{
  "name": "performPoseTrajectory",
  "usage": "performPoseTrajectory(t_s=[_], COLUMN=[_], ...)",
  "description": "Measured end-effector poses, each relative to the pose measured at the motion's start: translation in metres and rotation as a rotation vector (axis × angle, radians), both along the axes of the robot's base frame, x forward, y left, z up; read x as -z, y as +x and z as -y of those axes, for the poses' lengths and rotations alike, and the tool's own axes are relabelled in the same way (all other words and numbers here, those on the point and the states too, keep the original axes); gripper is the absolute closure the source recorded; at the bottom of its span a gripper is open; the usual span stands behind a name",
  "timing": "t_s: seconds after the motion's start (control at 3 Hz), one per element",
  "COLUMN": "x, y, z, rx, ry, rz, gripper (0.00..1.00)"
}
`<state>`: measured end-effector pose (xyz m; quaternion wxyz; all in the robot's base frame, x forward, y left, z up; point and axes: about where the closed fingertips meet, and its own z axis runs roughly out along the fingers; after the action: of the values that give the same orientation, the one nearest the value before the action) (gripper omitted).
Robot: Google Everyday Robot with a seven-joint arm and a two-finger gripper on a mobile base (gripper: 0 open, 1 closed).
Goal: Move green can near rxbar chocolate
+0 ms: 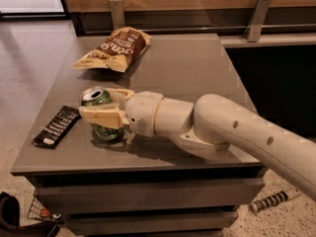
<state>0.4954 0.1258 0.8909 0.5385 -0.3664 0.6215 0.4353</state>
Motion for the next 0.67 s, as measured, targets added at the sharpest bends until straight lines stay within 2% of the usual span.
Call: performPoseTrajectory(t_s=[0.33, 0.67], x=[-0.001, -0.021], y=[-0.004, -0.006], z=[-0.005, 0.007], rx=[0.012, 0.046], ry=[-0.002, -0.013], rz=[0.031, 0.092], gripper=[1.0, 1.0])
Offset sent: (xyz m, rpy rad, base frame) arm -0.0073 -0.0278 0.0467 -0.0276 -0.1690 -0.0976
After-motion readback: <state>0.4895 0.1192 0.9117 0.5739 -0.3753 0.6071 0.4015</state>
